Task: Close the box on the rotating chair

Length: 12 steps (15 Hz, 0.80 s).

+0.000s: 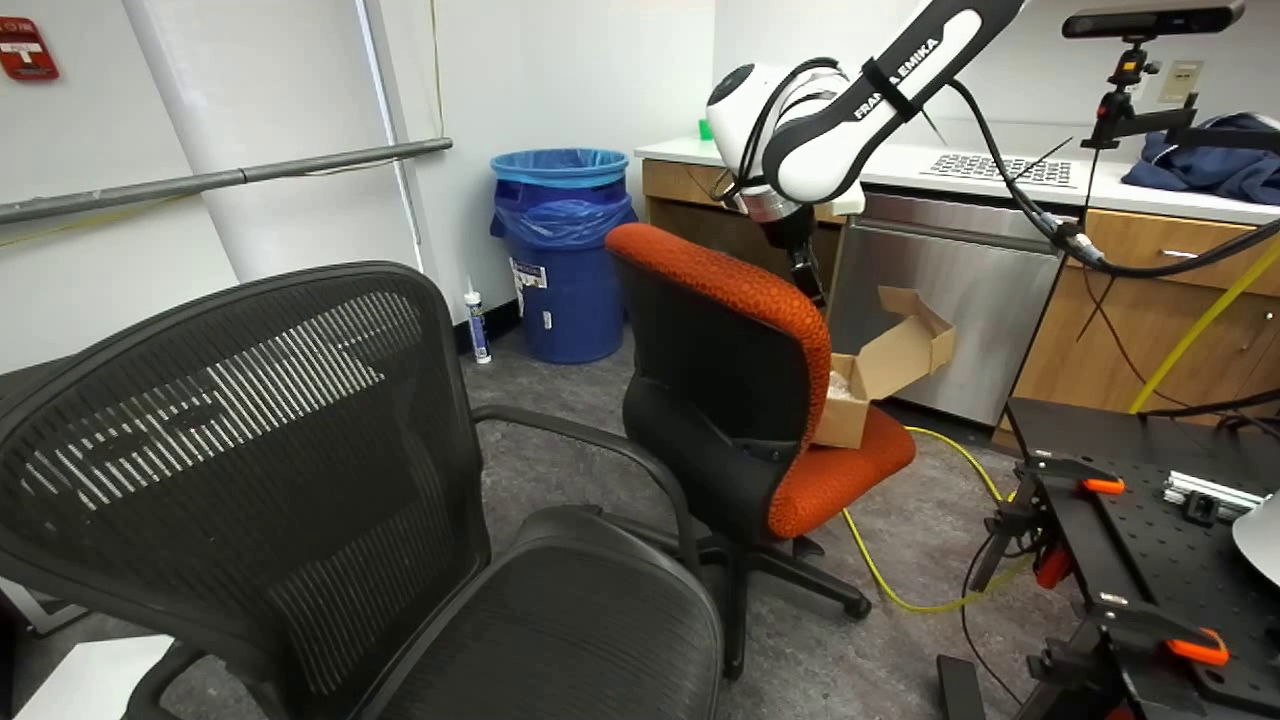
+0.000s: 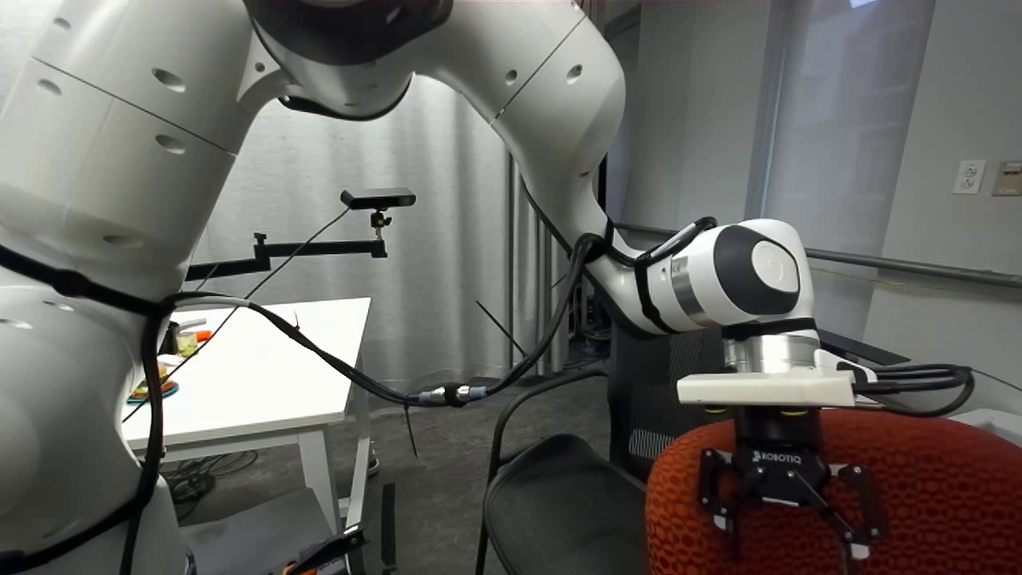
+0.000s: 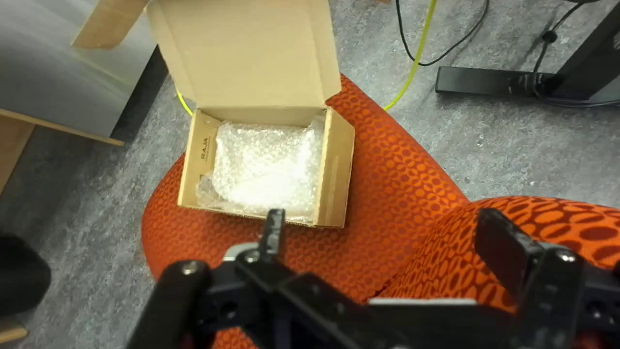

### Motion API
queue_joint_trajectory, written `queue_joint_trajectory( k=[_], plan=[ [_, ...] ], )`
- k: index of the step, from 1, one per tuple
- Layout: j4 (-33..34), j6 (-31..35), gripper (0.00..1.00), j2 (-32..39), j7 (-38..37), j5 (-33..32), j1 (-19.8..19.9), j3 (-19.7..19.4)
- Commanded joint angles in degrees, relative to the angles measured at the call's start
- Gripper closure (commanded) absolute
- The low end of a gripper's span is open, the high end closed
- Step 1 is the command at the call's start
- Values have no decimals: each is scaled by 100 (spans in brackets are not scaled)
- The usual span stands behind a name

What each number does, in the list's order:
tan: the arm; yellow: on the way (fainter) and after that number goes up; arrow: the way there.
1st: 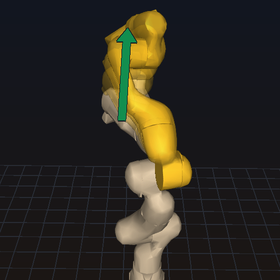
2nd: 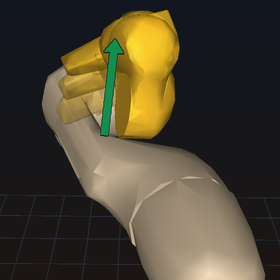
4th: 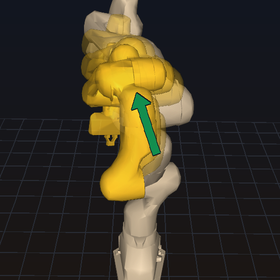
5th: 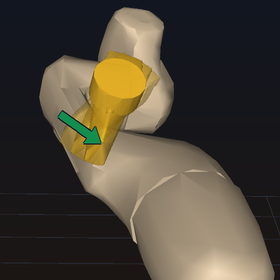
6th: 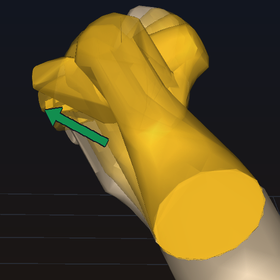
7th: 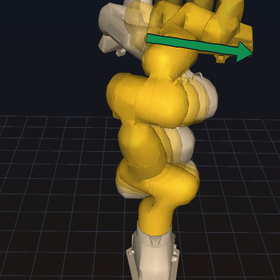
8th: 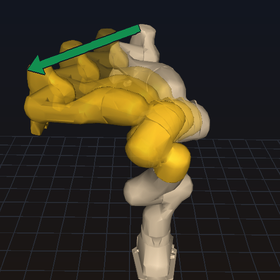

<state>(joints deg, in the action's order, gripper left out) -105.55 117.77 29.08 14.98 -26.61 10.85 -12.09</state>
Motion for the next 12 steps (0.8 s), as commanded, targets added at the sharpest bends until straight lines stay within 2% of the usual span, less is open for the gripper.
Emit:
queue_joint_trajectory(
  k=[1, 9, 12],
  plan=[
    [430, -88, 0, 160, 413, -259, 4, 87],
    [1519, -5, 0, 567, 655, -303, 47, 99],
    [1707, -108, 0, 703, 573, -250, 65, 59]
  ],
)
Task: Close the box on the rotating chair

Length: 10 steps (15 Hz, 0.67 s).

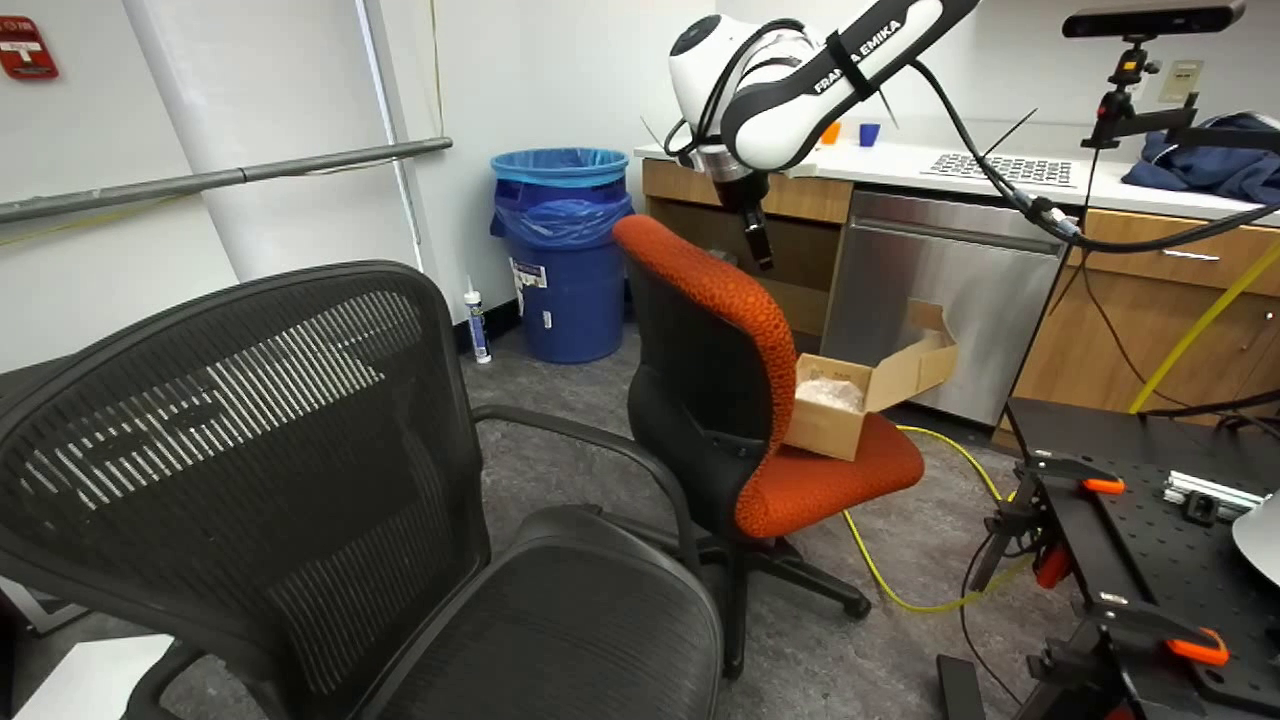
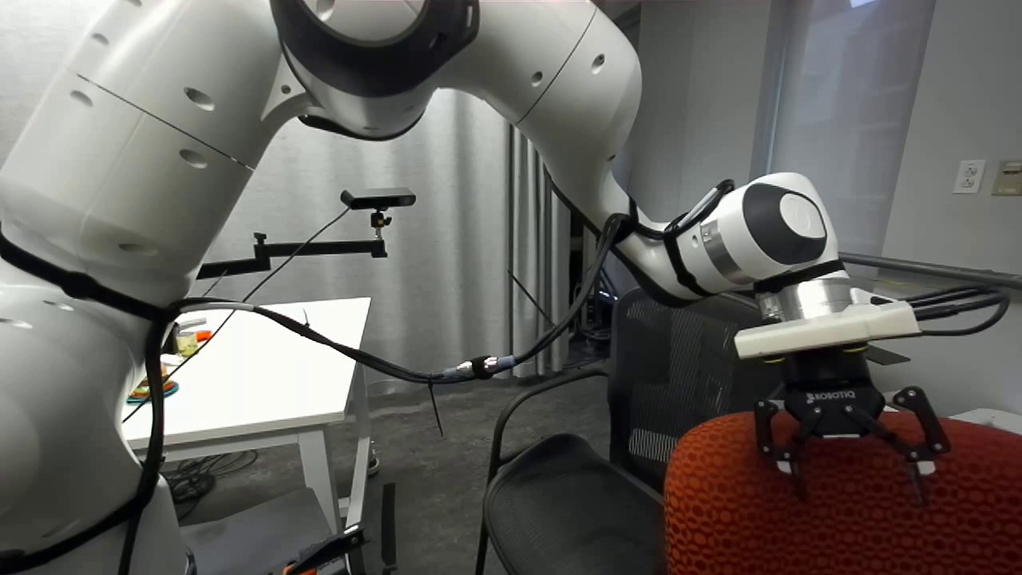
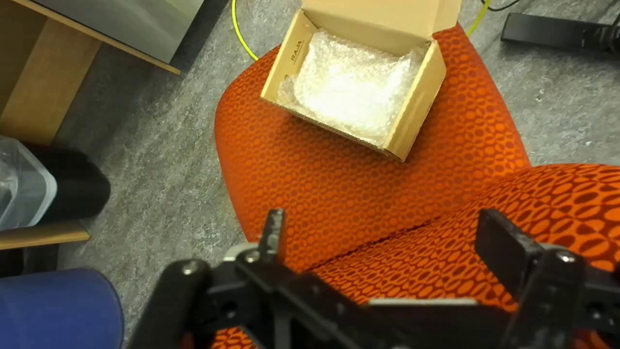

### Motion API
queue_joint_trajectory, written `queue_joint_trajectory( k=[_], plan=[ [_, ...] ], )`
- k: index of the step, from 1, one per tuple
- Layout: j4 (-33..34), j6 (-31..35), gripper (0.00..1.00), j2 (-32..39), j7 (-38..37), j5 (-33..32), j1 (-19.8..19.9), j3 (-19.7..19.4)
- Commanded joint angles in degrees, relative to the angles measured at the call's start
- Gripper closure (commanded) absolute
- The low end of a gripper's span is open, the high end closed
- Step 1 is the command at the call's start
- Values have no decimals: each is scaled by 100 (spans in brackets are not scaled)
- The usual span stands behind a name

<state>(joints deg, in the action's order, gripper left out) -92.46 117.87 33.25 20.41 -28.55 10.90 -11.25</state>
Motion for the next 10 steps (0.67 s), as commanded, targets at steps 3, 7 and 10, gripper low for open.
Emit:
queue_joint_trajectory(
  k=[3, 7, 10],
  plan=[
    [153, -167, 0, 231, -157, -126, 56, -157],
    [84, -361, 0, 287, -309, -121, 60, -278],
    [94, -501, 0, 319, -419, -74, 69, -301]
  ],
)
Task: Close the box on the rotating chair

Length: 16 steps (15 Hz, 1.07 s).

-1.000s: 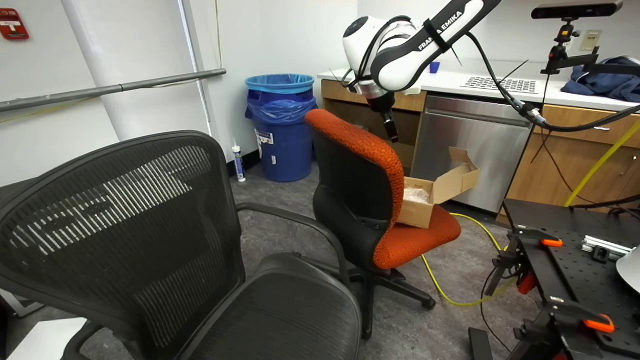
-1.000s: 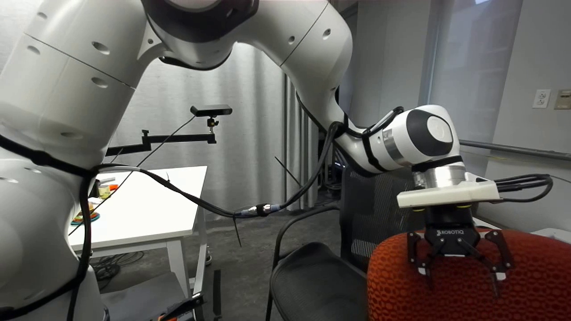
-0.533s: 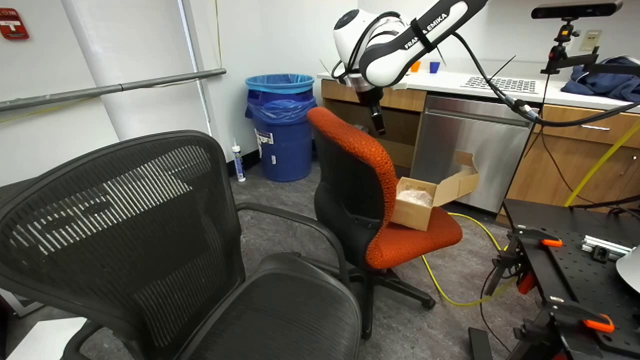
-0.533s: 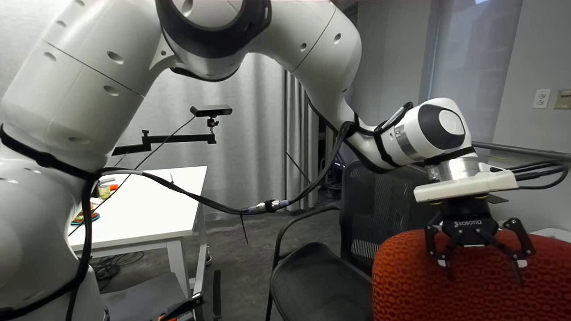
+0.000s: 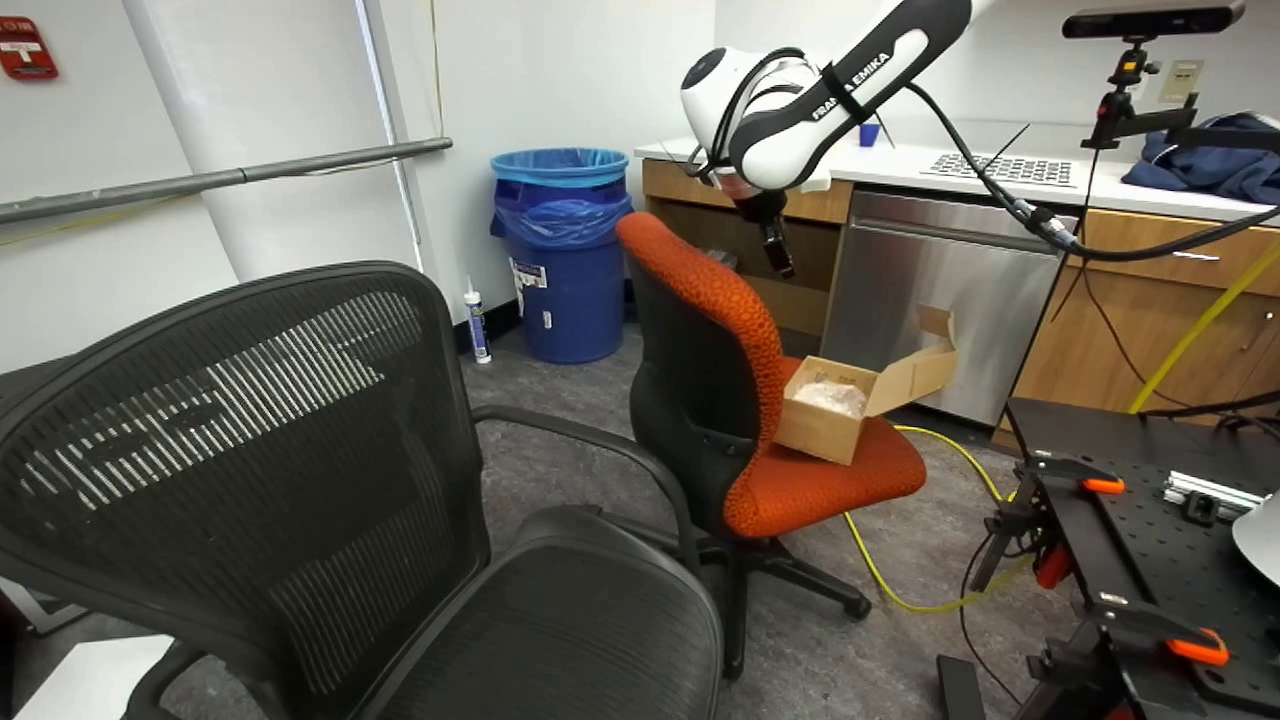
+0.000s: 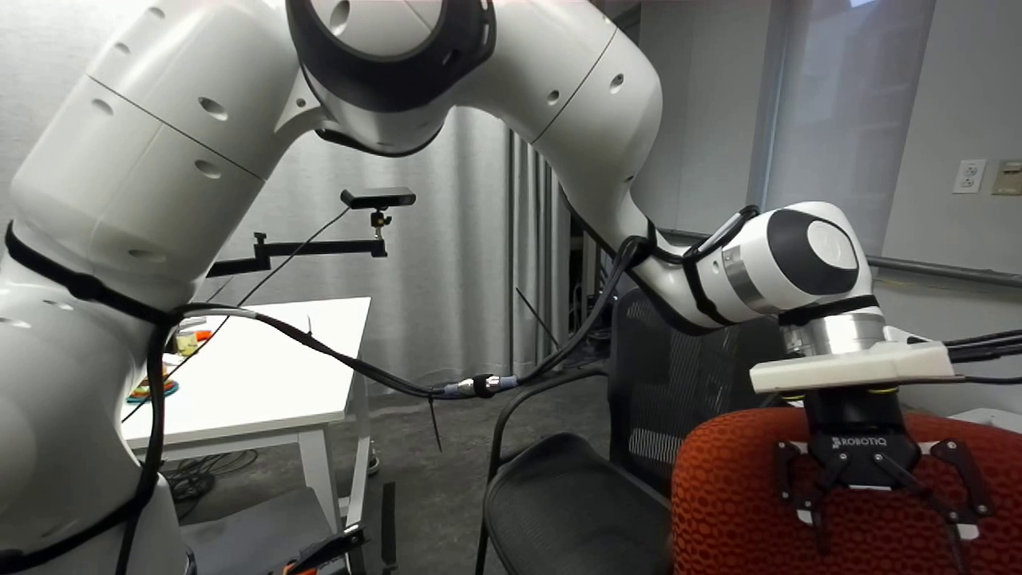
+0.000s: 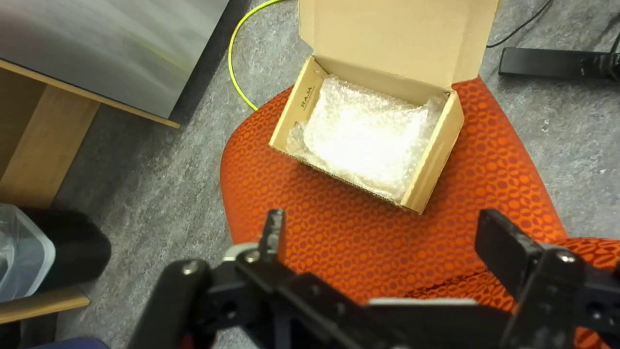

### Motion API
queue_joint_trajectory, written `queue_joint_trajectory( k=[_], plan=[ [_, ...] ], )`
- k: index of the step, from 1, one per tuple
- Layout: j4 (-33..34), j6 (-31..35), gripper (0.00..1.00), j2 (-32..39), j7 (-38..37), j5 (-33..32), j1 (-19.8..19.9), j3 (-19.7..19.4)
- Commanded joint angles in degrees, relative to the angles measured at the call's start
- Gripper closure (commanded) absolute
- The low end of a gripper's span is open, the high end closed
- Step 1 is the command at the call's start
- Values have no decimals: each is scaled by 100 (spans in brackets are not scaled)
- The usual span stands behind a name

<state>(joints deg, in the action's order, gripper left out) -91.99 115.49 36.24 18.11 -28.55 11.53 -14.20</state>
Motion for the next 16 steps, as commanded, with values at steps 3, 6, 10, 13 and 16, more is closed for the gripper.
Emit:
queue_joint_trajectory(
  k=[3, 6, 10, 13, 16],
  plan=[
    [61, -321, 0, 37, -40, -60, 51, 46],
    [95, -736, 0, 43, 87, 250, 128, 172],
    [157, -1262, 0, 68, 9, 451, 142, 231],
    [172, -1361, 0, 73, 19, 544, 168, 265],
    [190, -1315, 0, 92, 274, 329, 163, 266]
  ],
)
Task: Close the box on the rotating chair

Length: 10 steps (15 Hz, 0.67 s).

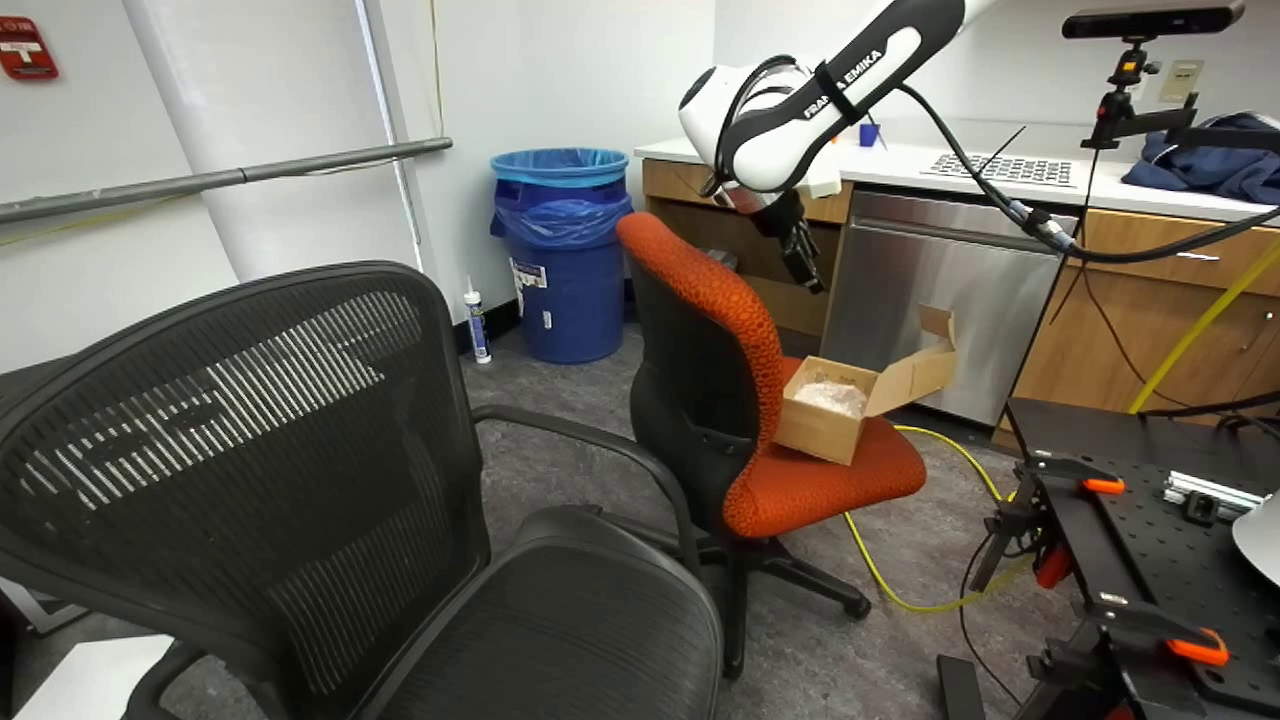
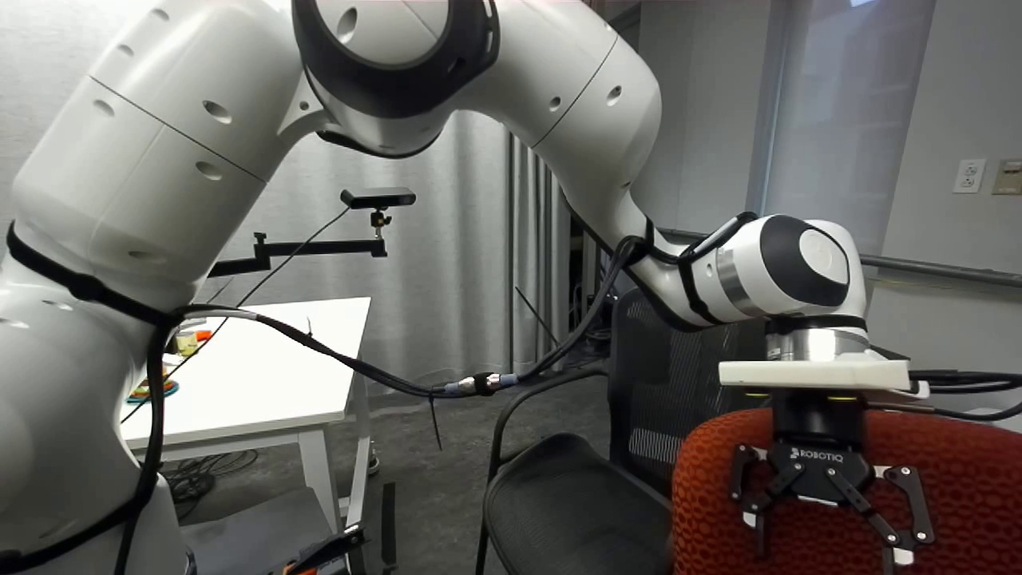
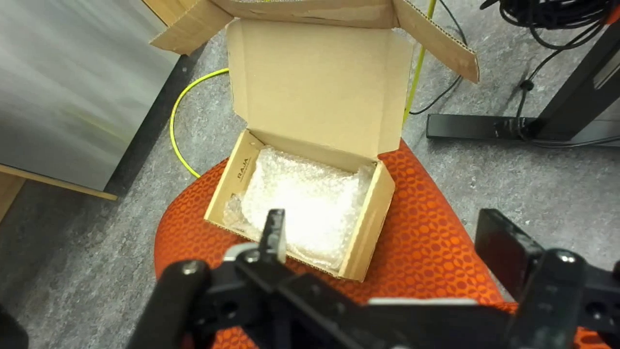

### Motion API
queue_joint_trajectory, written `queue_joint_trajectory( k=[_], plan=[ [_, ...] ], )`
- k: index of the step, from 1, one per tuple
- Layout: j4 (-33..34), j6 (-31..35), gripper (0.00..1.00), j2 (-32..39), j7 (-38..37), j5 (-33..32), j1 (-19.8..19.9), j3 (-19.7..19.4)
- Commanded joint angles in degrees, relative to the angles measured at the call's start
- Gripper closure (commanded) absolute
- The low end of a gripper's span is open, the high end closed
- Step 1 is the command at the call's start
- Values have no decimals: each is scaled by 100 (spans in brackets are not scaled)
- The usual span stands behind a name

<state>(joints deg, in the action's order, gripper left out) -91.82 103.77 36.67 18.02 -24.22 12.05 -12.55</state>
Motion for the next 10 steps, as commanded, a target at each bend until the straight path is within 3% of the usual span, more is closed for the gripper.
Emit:
queue_joint_trajectory(
  k=[1, 4, 10],
  plan=[
    [178, -46, 0, 57, 423, -271, 94, 85],
    [169, 389, 0, 61, 718, -904, 41, 32],
    [47, 1902, 0, 38, 732, -2065, 98, 19]
  ],
)
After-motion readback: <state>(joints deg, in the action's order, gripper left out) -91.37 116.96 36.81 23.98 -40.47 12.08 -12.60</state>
